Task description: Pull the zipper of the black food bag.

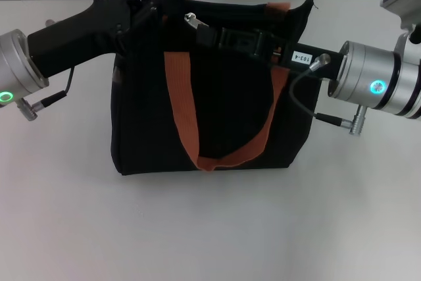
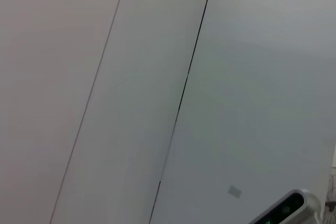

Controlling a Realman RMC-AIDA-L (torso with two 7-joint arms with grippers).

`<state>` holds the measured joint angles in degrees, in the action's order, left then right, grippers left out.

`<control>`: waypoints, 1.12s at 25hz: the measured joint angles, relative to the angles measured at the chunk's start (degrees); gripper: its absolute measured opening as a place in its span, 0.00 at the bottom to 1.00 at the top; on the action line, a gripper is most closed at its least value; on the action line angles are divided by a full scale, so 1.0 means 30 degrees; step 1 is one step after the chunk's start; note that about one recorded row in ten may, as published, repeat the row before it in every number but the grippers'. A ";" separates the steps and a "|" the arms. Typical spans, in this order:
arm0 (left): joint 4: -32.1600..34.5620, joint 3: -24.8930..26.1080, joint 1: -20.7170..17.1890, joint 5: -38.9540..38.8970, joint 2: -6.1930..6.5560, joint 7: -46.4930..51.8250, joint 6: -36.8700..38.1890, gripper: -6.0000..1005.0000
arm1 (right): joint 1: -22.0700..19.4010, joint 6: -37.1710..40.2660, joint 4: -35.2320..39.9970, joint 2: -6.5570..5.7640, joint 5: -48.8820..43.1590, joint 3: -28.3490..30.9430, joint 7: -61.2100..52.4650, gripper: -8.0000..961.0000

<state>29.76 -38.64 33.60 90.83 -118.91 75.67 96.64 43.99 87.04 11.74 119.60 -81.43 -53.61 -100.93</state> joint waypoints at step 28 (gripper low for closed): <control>0.0722 0.0133 -0.0715 -0.1102 0.0147 -0.0200 0.0427 0.07 | -0.3181 -0.0849 0.1980 -0.0142 0.0013 0.1150 -0.0910 0.01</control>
<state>31.92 -38.24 31.45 87.53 -118.47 75.07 97.92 34.44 84.50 17.68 119.18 -81.40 -50.16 -103.67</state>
